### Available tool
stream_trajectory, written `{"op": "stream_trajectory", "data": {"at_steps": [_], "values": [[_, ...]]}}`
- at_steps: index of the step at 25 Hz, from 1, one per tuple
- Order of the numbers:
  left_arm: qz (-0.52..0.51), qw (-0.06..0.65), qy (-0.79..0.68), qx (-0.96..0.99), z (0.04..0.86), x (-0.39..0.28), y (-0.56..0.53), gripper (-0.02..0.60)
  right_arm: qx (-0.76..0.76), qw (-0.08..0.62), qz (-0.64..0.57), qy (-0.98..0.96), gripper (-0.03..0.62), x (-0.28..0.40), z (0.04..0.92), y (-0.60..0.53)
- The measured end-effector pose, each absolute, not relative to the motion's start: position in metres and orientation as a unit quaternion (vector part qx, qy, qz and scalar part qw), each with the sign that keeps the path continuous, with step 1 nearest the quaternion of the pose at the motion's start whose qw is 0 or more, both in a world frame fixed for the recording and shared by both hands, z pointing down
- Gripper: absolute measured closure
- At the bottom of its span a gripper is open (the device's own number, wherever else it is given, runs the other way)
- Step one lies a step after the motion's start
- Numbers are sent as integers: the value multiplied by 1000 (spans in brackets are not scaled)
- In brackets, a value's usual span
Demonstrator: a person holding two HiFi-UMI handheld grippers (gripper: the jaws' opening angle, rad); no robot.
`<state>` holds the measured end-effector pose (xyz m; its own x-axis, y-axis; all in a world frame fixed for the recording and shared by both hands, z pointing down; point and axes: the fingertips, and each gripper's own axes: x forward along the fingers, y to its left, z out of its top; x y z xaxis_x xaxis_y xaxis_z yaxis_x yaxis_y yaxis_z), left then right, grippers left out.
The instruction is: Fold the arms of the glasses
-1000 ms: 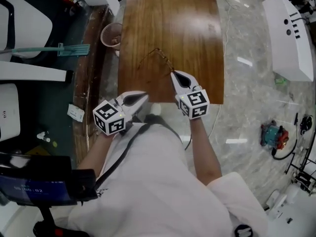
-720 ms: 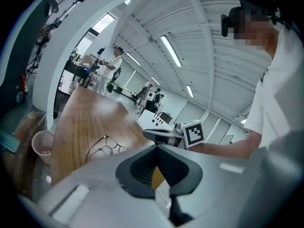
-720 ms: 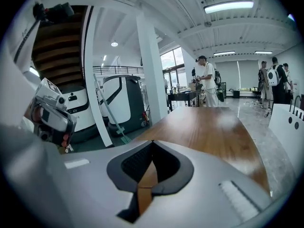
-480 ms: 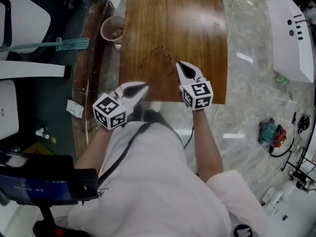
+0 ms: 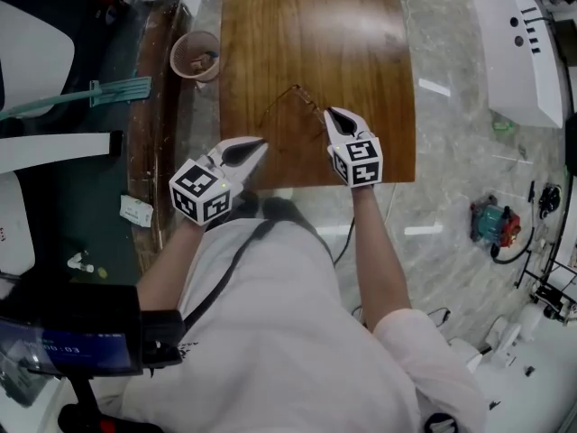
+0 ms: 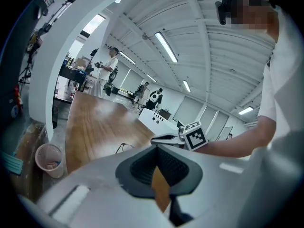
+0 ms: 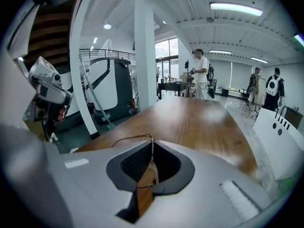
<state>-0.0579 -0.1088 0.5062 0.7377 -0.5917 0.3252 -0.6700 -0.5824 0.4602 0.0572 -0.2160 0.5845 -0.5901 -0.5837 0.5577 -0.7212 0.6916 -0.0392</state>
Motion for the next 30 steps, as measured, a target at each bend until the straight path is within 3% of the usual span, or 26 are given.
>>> {"op": "stream_trajectory", "data": {"at_steps": [15, 30], "values": [[94, 309, -356, 877, 540, -83, -135, 575, 293, 380, 132, -868, 516, 28, 656, -243], [91, 310, -372, 870, 539, -97, -135, 575, 301, 353, 163, -871, 562, 22, 656, -249]]}}
